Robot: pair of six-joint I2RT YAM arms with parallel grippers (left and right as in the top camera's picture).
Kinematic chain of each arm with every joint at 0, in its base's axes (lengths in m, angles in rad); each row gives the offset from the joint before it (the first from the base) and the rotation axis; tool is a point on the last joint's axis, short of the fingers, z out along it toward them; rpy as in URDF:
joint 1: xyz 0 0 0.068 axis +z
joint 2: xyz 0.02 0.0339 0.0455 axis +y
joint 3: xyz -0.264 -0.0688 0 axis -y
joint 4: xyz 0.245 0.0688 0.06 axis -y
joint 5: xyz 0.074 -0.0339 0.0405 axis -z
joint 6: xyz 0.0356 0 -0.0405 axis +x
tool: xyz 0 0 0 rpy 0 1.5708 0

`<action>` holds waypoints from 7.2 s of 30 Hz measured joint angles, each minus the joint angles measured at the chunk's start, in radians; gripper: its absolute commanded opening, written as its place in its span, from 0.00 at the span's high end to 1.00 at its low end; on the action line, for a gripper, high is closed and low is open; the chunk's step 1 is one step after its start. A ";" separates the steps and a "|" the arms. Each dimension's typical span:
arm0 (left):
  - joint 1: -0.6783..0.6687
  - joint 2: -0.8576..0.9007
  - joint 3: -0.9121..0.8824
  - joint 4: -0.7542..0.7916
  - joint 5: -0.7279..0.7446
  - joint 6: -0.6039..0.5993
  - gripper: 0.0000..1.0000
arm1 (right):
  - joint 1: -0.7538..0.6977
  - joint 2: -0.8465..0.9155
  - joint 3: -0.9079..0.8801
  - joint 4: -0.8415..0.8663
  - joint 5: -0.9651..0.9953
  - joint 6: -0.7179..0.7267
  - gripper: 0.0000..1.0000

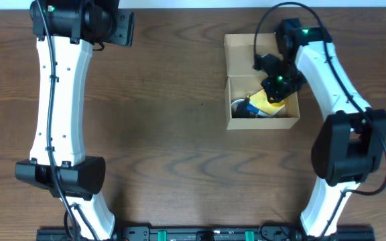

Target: Pack container

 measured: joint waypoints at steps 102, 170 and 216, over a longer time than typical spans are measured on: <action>0.004 0.033 0.000 0.065 -0.002 0.002 0.45 | -0.190 -0.110 -0.213 0.367 -0.026 0.196 0.83; -0.224 -0.399 -0.939 0.765 -0.517 -0.115 0.27 | -0.203 -0.112 -0.214 0.618 0.056 0.276 0.51; -0.083 -0.232 -1.063 1.021 -0.205 -0.101 0.17 | -0.232 0.148 -0.213 1.017 -0.493 0.285 0.70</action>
